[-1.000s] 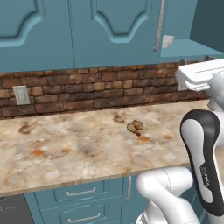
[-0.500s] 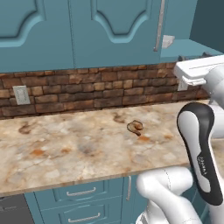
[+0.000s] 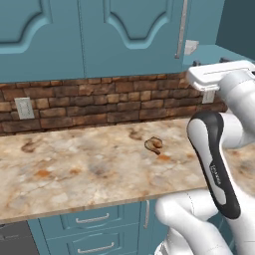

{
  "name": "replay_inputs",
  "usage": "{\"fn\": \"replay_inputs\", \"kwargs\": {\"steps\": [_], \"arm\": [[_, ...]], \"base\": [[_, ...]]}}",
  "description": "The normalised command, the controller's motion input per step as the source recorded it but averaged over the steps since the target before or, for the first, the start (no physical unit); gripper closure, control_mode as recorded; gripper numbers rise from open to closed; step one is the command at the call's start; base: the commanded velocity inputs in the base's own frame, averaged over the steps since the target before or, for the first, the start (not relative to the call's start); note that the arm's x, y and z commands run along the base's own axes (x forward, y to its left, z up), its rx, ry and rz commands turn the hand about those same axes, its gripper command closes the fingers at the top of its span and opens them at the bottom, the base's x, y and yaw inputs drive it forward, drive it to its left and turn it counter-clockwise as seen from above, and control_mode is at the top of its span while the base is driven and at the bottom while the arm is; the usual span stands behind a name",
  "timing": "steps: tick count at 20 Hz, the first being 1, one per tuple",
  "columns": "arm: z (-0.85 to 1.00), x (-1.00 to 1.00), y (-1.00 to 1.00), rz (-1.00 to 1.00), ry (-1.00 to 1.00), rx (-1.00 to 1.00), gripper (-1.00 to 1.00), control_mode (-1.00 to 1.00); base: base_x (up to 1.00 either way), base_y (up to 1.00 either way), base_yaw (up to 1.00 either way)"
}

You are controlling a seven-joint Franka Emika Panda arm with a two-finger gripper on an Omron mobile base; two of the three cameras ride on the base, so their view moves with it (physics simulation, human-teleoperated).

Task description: Retrieve the tupperware from the cabinet, then place the raw meat into the tupperware to avoid contamination.

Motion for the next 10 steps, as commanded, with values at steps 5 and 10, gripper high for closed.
{"fn": "replay_inputs", "kwargs": {"steps": [5, 10], "arm": [[-0.02, 0.3, 0.03, -0.01, 0.0, 0.0, -1.0, -1.0], [0.0, 0.2, 0.0, -0.02, 0.0, 0.0, -1.0, -1.0]], "base": [[0.0, 0.0, 0.0], [0.0, 0.0, 0.0]]}}
